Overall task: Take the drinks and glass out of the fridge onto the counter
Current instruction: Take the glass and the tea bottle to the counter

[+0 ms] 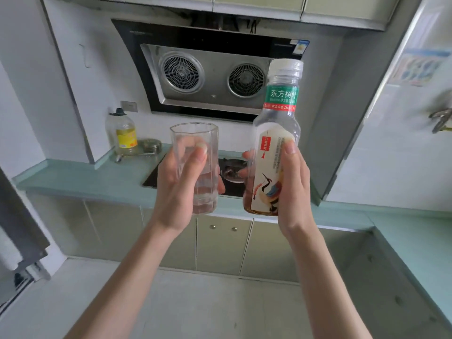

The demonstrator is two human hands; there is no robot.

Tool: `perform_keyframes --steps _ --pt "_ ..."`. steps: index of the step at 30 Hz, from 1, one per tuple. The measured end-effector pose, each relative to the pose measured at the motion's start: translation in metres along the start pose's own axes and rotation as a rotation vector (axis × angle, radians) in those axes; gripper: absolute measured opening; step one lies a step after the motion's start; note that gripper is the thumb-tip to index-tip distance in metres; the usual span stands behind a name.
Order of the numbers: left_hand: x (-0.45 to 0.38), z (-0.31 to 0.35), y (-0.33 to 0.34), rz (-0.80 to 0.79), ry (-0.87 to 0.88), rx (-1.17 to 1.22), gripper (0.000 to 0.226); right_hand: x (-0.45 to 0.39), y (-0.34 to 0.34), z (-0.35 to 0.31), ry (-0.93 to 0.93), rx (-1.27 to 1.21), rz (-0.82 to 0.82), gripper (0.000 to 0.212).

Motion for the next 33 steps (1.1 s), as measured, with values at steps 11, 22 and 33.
perform_keyframes --steps 11,22,33 --pt "-0.104 -0.116 0.068 -0.209 -0.074 0.202 0.051 -0.099 -0.053 0.027 0.005 0.131 0.216 0.101" --pt "-0.142 -0.192 0.178 -0.45 -0.158 0.364 0.053 -0.122 -0.141 0.037 -0.011 0.21 0.537 0.098" --pt "-0.116 -0.219 0.333 -0.657 -0.27 0.522 0.093 -0.107 -0.263 0.028 -0.064 0.179 0.764 0.067"
Point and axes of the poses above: each hand's wrist, its own x-axis away from the middle knuckle, its own y-axis out of the palm, z = x × y, the point moved 1 cm from there along -x, towards the middle knuckle, and after that the axes turned 8 degrees about y, right-handed, at the moved point
